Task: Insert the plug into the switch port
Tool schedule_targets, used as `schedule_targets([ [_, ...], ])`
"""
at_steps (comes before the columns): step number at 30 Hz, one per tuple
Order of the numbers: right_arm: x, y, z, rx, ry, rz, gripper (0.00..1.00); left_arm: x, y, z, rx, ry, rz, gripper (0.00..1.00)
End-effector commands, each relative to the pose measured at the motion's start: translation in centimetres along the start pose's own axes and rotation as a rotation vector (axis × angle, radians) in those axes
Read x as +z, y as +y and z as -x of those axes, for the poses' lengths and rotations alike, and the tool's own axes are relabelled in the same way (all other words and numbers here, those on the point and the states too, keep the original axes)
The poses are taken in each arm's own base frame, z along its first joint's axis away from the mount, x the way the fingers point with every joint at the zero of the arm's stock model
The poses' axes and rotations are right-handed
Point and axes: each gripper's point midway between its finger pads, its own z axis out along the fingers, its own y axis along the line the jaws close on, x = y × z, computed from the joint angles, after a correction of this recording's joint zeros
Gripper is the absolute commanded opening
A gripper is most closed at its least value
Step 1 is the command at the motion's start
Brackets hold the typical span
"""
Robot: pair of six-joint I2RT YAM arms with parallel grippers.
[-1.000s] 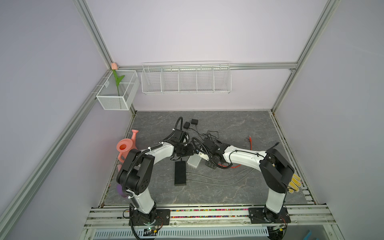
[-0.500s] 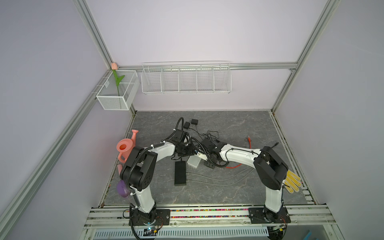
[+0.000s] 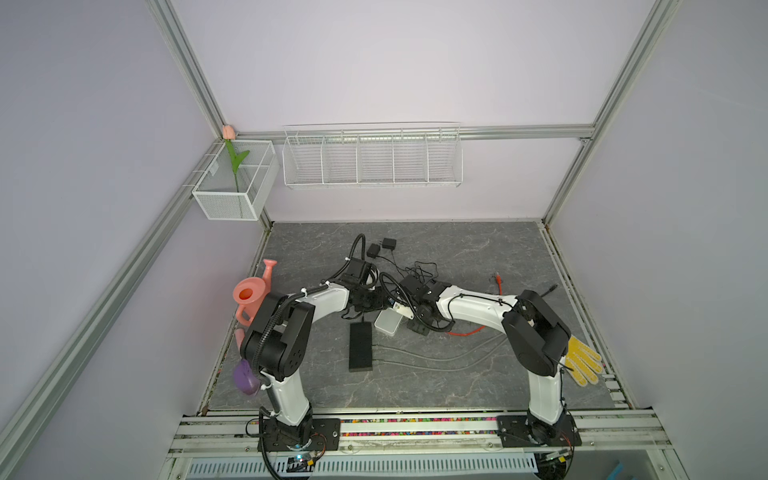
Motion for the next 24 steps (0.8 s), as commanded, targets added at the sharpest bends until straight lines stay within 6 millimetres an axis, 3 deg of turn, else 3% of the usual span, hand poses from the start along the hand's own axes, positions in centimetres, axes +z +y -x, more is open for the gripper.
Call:
schedule_targets([
  [1, 0.5, 0.5, 1.0, -0.032, -0.016, 0.029, 0.07, 0.6, -1.4, -0.4, 0.044, 0.016, -0.061, 0.44],
  [24, 0.8, 0.5, 2.3, -0.035, -0.037, 0.047, 0.07, 1.1, -1.7, -1.3, 0.062, 0.052, -0.073, 0.42],
])
